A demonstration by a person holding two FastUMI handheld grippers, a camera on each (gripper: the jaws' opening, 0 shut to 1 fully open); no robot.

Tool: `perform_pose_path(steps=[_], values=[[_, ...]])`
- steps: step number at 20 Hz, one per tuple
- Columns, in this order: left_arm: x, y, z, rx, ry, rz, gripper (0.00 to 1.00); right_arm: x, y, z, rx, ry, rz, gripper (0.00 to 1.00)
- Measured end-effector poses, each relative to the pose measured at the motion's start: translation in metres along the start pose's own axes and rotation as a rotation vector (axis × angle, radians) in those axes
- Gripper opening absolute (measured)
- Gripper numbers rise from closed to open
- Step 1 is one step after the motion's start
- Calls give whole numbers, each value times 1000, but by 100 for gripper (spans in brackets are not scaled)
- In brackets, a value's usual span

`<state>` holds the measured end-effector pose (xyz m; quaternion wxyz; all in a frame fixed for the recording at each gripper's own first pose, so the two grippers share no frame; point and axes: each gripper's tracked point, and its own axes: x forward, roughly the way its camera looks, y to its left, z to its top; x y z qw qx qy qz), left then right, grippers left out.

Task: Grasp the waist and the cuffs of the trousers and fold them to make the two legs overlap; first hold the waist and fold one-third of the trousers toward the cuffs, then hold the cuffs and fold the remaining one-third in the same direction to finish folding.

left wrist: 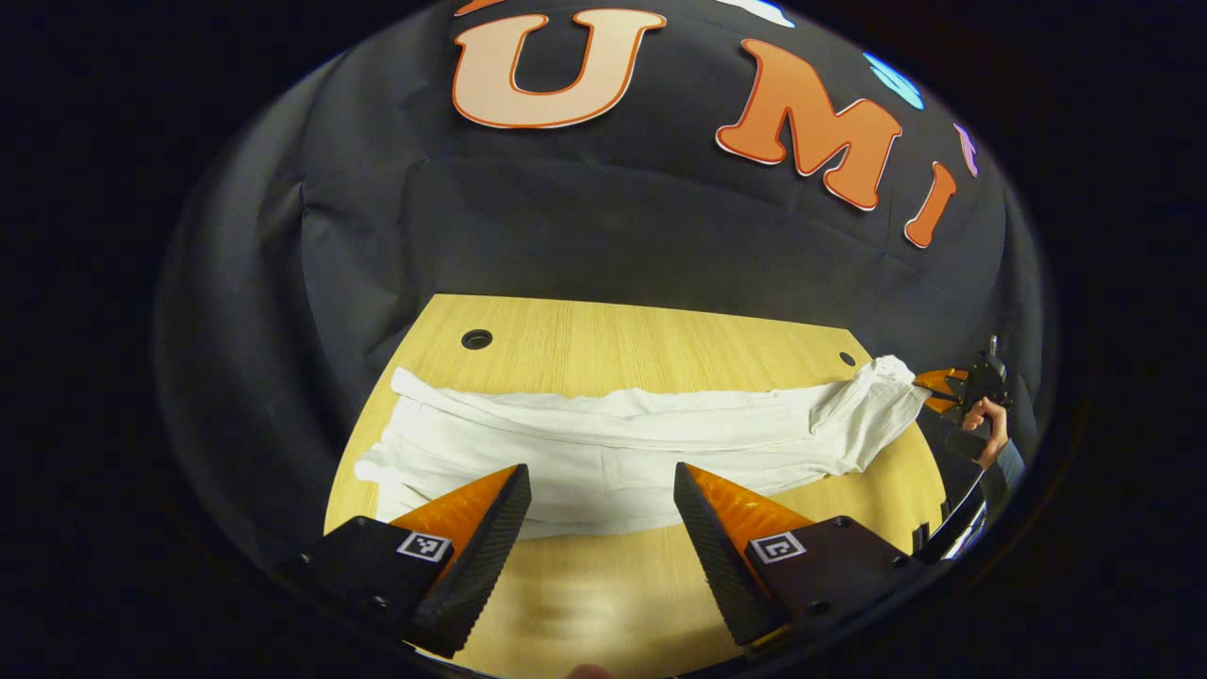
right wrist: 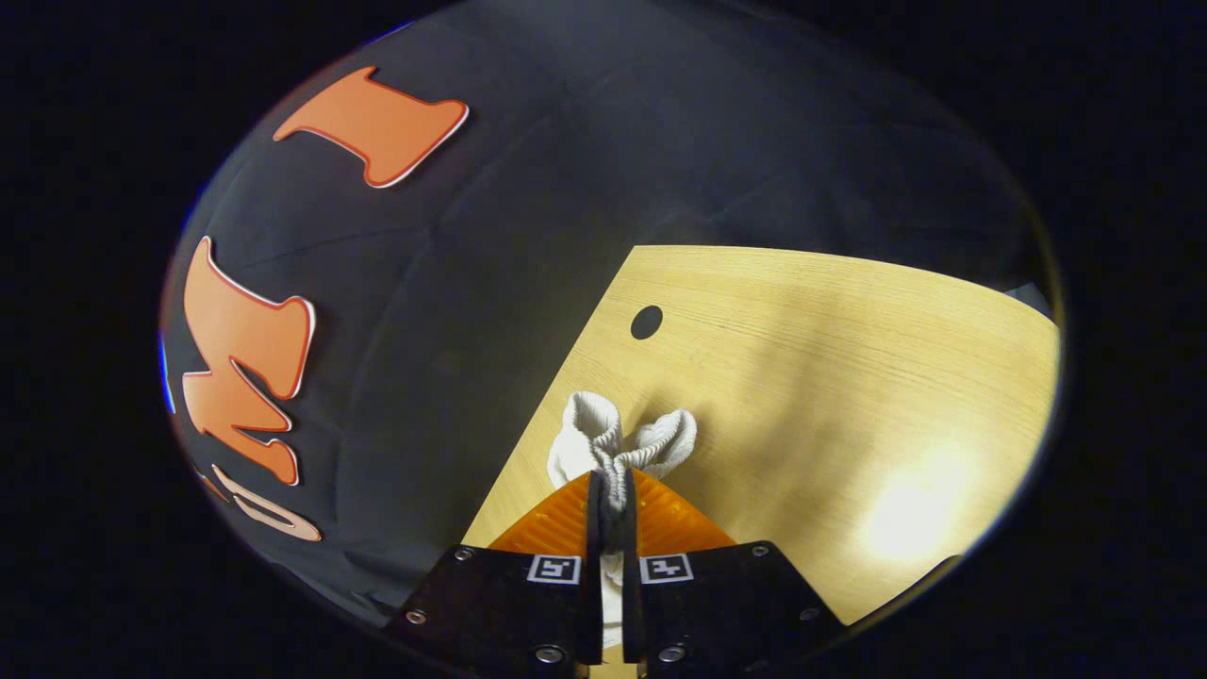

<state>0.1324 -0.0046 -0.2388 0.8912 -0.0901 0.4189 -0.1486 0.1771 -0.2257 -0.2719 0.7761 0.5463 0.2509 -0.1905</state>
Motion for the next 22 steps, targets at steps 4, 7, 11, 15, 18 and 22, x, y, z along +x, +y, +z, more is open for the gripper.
perform_pose_path(steps=[4,7,11,15,18,22], values=[[3,15,-6,-23,9,-39,99,-14,38,-18,-15,-23,26,8],[8,29,-12,-49,20,-58,100,-22,65,-37,-38,-28,46,8],[9,57,-18,-68,31,-71,100,-30,99,-70,-66,-15,77,8],[10,92,-18,-63,24,-44,100,-30,131,-113,-121,29,107,8],[18,113,-25,-85,37,-39,100,-29,154,-140,-138,50,133,9],[20,129,-33,-134,49,-31,100,-22,179,-174,-175,83,155,8]])
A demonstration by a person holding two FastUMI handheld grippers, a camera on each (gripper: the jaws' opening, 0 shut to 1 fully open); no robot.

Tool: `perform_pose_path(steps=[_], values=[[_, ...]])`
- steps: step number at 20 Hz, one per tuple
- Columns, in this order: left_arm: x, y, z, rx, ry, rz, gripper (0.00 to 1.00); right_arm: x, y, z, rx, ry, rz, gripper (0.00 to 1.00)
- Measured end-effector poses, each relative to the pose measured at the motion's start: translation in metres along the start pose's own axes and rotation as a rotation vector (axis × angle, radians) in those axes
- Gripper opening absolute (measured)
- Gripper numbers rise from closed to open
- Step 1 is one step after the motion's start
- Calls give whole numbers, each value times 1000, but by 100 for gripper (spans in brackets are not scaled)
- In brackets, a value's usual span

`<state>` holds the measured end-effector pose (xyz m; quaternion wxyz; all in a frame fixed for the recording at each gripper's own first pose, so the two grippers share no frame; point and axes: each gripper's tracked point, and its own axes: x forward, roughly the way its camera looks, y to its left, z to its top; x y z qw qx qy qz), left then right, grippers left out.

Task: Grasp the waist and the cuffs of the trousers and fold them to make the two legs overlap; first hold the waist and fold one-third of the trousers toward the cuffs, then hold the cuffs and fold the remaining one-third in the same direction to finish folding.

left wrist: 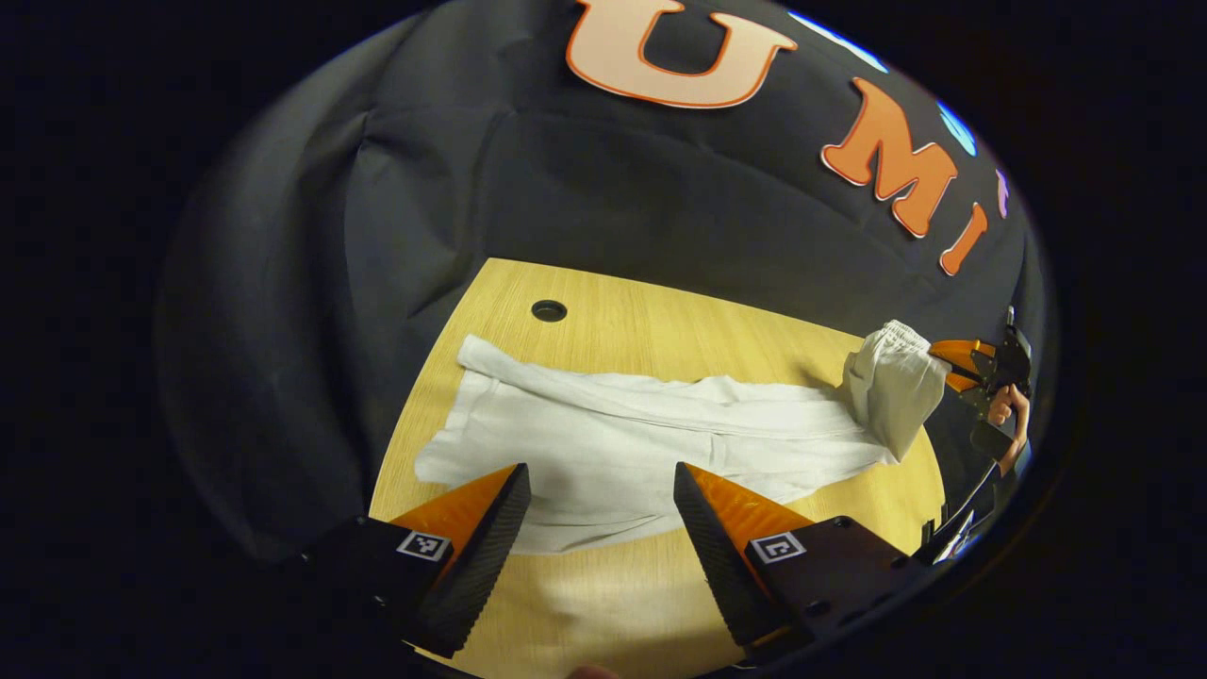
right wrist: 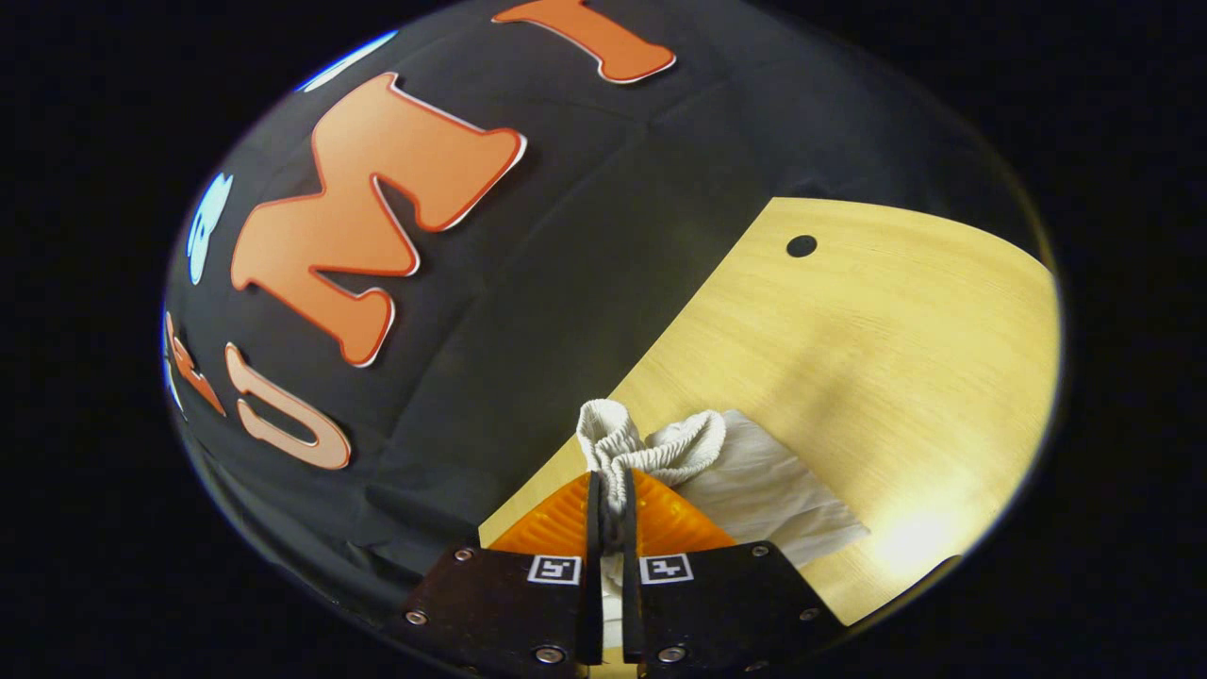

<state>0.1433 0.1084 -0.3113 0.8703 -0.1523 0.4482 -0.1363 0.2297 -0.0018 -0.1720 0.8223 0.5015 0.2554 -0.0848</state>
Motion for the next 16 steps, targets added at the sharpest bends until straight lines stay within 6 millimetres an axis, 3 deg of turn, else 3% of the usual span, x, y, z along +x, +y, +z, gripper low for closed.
perform_pose_path(steps=[6,11,16], values=[[3,27,-10,-64,20,15,100,19,22,-51,-27,78,19,8],[8,41,-23,-157,50,12,100,30,12,-84,-29,150,-14,8],[16,30,-43,-327,116,-61,99,31,21,-105,-1,207,37,22]])
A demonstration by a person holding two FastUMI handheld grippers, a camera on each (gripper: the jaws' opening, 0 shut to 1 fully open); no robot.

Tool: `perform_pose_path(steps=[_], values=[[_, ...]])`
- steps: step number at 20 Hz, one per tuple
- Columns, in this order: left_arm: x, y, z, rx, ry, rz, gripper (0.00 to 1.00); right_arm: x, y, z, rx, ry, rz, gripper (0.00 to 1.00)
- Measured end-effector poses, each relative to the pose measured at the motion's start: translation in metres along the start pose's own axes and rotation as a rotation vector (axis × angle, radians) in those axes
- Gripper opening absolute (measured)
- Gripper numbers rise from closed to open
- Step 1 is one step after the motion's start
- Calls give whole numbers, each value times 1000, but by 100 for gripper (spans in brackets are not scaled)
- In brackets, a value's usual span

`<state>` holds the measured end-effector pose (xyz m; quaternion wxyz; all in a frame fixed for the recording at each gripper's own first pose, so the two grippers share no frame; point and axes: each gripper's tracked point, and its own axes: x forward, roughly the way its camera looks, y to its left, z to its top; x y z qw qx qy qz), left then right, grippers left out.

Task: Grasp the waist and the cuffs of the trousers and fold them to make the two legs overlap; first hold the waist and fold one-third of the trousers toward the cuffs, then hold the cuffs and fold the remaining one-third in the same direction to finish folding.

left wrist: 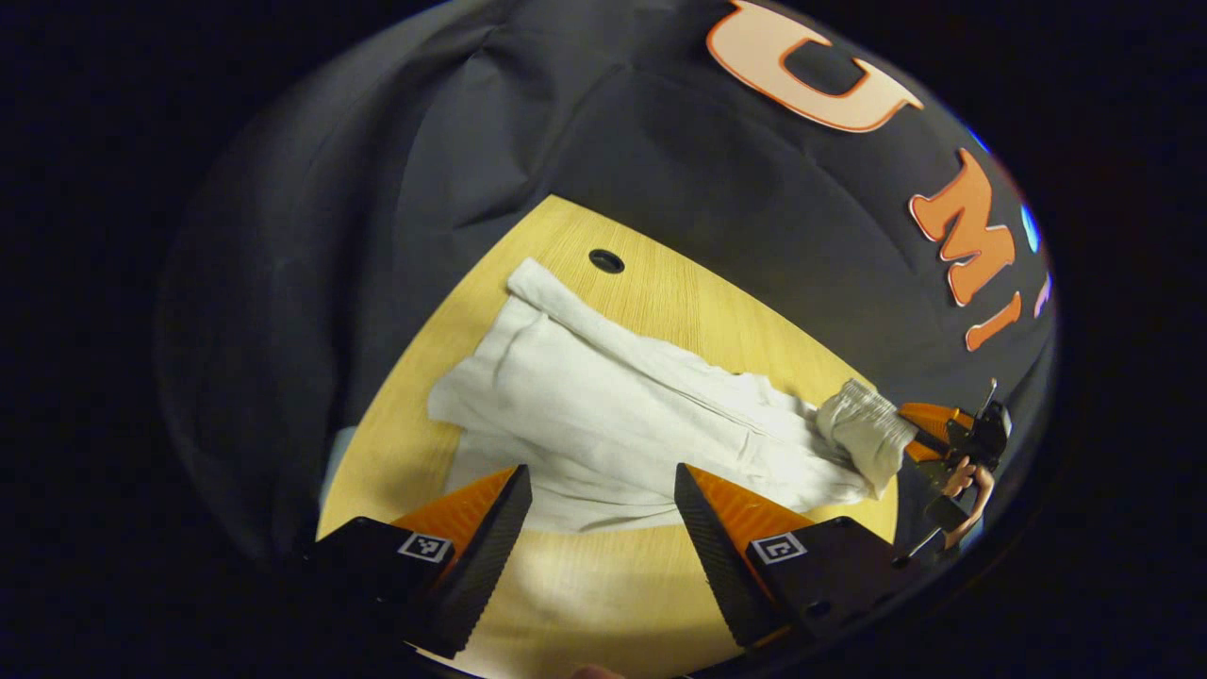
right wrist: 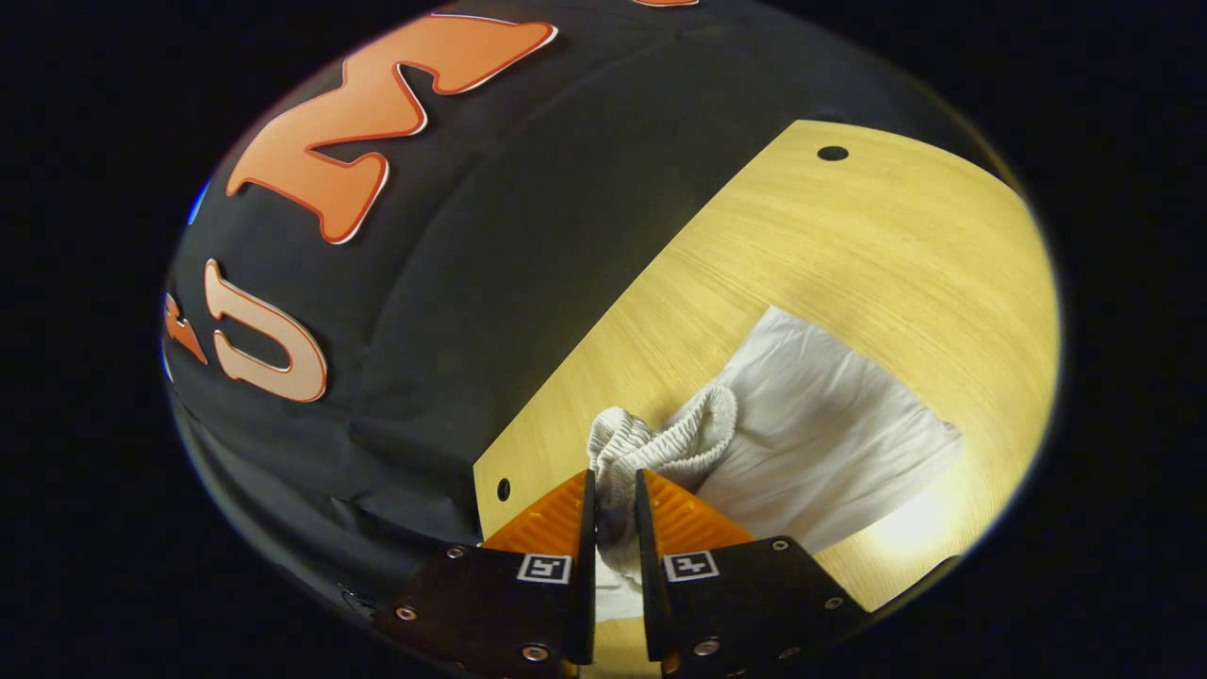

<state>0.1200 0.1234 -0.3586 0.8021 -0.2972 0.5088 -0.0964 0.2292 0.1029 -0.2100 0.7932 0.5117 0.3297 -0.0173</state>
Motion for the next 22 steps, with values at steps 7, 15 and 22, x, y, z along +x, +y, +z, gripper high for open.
perform_pose_path(steps=[7,15,22], values=[[6,4,-10,-286,34,-69,99,-22,3,8,-94,-27,-1,43],[3,62,-8,-469,9,-33,100,-42,-9,19,-135,-64,-24,60],[22,79,-2,-461,3,-14,97,-51,-14,30,-126,-98,-37,72]])
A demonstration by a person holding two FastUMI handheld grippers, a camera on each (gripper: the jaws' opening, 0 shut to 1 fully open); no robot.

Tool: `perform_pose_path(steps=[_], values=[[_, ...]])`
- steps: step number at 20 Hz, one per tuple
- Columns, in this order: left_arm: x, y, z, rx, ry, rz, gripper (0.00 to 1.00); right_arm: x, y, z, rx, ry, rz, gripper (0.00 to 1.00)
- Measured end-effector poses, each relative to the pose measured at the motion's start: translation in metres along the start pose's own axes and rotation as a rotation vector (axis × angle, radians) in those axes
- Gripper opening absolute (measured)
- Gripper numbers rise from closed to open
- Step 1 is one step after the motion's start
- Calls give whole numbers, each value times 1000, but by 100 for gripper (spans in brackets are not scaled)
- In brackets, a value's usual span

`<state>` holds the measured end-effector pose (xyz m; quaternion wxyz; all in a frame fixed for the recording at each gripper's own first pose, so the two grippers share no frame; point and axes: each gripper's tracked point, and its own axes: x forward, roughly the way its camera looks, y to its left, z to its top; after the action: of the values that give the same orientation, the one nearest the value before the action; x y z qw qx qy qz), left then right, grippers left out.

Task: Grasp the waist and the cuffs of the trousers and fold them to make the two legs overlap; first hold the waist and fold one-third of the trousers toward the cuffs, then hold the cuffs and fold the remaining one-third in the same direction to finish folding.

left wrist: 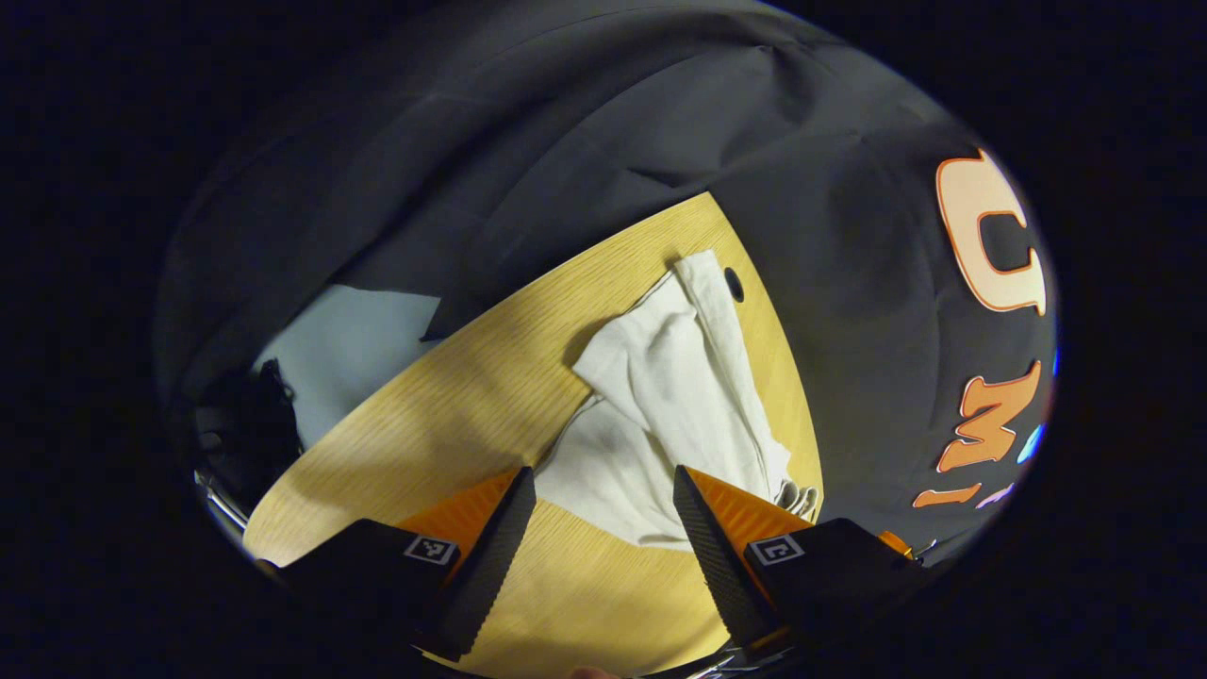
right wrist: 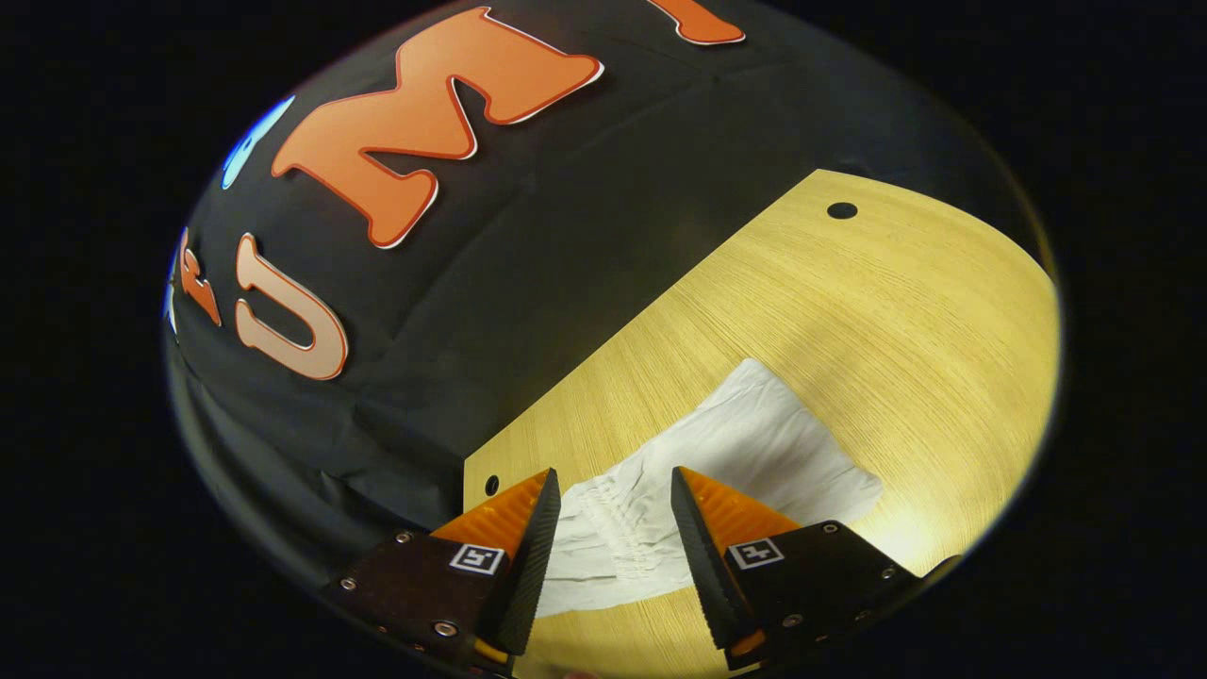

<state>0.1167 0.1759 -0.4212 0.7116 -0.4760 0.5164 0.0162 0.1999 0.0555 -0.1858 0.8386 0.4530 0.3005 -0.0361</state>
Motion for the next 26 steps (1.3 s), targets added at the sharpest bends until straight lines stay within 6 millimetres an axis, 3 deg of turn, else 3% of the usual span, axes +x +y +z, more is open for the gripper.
perform_pose_path(steps=[6,12,14,17,19,20,21,26], values=[[33,-38,17,-75,-61,-78,96,-6,-7,-2,9,2,-9,72],[46,-42,20,-97,-87,-52,92,-25,-29,-1,6,-6,-47,75],[54,-36,22,-96,-90,-6,74,-32,-35,0,4,-12,-60,75],[53,-29,20,-122,-103,56,20,-44,-48,1,-20,-18,-83,75],[53,-31,18,-124,-123,90,12,-52,-56,4,-34,-21,-97,75],[52,-33,19,-108,-142,99,14,-57,-58,7,-37,-27,-96,76],[48,-39,19,-93,-157,102,10,-63,-61,9,-41,-32,-95,76],[22,-78,19,-5,-230,106,9,-89,-79,25,-91,-58,-101,84]])
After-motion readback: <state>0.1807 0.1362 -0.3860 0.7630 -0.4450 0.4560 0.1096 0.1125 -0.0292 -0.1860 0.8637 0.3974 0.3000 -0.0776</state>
